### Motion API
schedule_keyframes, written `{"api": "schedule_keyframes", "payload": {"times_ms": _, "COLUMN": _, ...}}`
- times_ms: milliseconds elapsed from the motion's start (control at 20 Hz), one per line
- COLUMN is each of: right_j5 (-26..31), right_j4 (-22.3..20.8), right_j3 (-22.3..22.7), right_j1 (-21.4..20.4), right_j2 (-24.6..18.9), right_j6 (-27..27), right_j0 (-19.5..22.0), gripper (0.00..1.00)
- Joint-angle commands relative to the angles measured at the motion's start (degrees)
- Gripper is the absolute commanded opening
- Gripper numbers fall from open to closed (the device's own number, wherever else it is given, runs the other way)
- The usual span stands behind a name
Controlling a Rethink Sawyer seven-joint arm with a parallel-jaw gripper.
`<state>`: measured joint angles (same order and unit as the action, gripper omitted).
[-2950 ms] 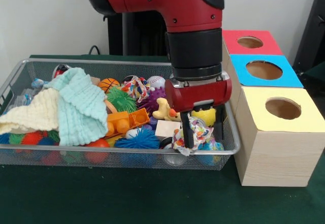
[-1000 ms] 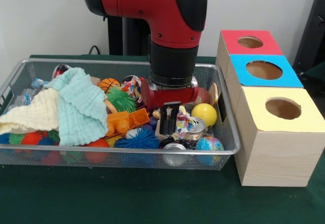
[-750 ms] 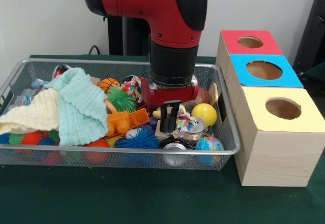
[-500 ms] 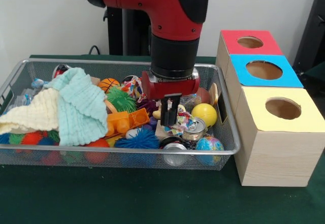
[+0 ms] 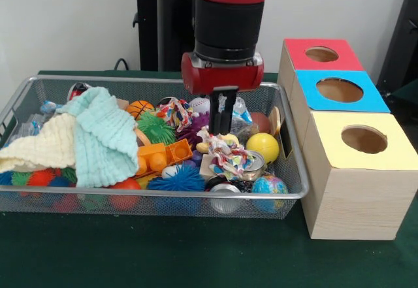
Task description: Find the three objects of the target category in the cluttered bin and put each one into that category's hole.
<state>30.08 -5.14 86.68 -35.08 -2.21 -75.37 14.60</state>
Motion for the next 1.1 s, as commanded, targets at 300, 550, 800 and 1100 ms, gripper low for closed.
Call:
{"api": "schedule_keyframes", "payload": {"times_ms": 300, "right_j5": 4.0, "right_j4": 1.5, "right_j3": 3.8, "right_j1": -0.6, "right_j2": -2.7, "right_j6": -8.3, "right_j0": 0.2, "gripper": 0.0}}
{"api": "schedule_keyframes", "payload": {"times_ms": 550, "right_j5": 3.6, "right_j4": 1.5, "right_j3": 3.4, "right_j1": 0.0, "right_j2": -3.2, "right_j6": -8.0, "right_j0": 0.5, "gripper": 1.0}}
{"api": "schedule_keyframes", "payload": {"times_ms": 800, "right_j5": 0.3, "right_j4": -1.0, "right_j3": 3.4, "right_j1": 2.6, "right_j2": -3.6, "right_j6": -5.9, "right_j0": 0.7, "gripper": 1.0}}
{"api": "schedule_keyframes", "payload": {"times_ms": 1100, "right_j5": -2.1, "right_j4": -2.1, "right_j3": 2.8, "right_j1": 5.8, "right_j2": -3.4, "right_j6": -6.1, "right_j0": 0.4, "gripper": 1.0}}
